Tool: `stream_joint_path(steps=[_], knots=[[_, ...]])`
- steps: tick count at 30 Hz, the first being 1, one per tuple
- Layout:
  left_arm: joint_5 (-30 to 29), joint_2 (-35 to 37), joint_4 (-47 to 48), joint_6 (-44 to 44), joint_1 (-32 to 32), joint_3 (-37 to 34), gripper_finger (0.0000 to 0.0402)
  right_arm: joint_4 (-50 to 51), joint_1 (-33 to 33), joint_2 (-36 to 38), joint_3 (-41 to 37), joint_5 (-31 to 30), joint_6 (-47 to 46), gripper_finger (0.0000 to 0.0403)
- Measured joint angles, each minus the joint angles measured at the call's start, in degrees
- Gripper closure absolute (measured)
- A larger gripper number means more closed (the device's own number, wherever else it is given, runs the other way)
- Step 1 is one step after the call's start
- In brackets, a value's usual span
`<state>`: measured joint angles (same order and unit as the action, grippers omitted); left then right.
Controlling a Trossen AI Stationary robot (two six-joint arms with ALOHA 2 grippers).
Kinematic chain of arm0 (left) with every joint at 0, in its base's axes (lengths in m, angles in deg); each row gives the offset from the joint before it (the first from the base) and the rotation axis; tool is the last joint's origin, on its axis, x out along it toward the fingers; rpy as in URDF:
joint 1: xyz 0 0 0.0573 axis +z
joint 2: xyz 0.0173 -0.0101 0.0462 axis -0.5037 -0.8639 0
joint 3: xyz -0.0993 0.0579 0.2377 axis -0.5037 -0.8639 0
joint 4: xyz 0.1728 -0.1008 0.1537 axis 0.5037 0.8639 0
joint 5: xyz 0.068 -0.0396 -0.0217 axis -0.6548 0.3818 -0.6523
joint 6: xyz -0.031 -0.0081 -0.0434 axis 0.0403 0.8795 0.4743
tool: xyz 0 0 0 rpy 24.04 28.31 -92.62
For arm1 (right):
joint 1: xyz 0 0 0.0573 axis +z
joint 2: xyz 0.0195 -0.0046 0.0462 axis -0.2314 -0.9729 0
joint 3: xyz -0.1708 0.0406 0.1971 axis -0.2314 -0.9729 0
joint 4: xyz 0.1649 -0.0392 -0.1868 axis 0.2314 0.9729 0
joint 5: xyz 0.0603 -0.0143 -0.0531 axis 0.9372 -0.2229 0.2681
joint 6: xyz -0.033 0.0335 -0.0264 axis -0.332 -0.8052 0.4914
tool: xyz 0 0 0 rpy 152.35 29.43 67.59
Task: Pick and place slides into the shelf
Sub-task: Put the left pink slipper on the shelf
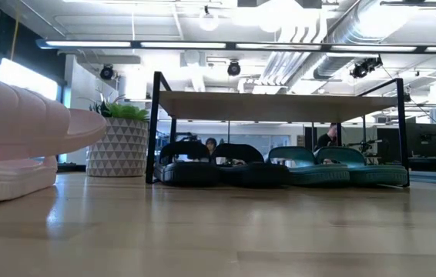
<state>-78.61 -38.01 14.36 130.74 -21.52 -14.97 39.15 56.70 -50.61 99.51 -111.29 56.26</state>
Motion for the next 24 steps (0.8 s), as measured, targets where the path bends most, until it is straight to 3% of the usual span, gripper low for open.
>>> stream_joint_path(steps=[12, 24], knots=[[-3.1, -0.7, 0.2, -0.2, 0.0, 0.0, 0.0225, 0.1, 0.6, 0.0, 0.0, -1.5, -0.1, 0.0403], [-10.7, -0.7, -1.0, -4.3, 0.0, 0.0, 0.0225, 0.1, 0.6, -0.1, 0.0, -1.5, -0.1, 0.0403]])
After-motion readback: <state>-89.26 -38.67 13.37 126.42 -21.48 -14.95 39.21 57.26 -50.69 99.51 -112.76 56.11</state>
